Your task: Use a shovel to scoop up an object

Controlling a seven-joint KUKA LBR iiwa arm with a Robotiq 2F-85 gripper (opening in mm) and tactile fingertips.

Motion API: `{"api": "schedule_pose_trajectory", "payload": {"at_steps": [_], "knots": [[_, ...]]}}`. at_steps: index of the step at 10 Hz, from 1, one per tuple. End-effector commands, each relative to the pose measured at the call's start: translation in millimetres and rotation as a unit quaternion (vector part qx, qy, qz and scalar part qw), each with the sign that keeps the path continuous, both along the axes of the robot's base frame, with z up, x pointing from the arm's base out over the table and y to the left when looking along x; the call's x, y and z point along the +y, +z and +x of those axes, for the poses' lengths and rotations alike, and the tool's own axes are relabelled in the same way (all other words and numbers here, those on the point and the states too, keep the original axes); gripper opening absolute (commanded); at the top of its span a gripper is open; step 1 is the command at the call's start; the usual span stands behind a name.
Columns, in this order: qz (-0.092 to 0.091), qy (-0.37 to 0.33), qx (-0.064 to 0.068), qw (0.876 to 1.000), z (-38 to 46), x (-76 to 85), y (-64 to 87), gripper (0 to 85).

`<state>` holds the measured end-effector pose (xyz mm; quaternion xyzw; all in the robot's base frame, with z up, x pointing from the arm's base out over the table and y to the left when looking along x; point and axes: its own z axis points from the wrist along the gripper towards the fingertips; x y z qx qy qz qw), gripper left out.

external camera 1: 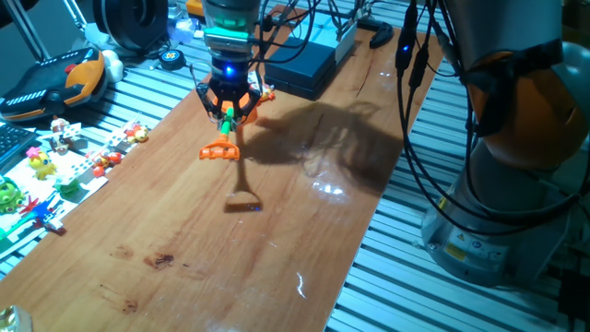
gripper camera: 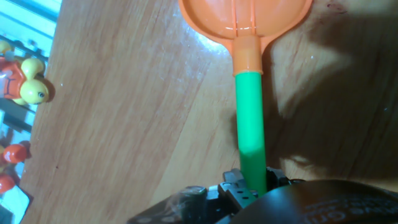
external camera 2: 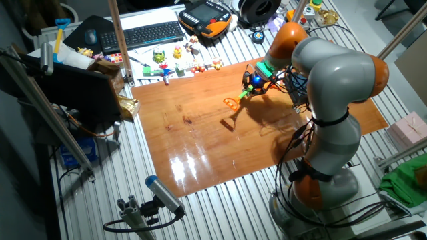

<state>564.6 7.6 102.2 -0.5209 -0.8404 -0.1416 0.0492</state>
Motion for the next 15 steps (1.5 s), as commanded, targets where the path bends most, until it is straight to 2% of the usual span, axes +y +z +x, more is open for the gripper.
{"api": "schedule_pose_trajectory", "payload": {"at_steps": [1,3,9,15], "knots": [[0.000,0.000,-0.001,1.000,-0.4,-0.5,-1.0,0.7],[0.000,-0.002,-0.002,1.000,-1.8,-0.8,-3.1,0.7],[0.000,-0.007,0.003,1.000,-16.1,1.1,-2.6,0.7],[-0.005,-0.014,0.017,1.000,-30.1,3.0,-3.2,0.7]]}}
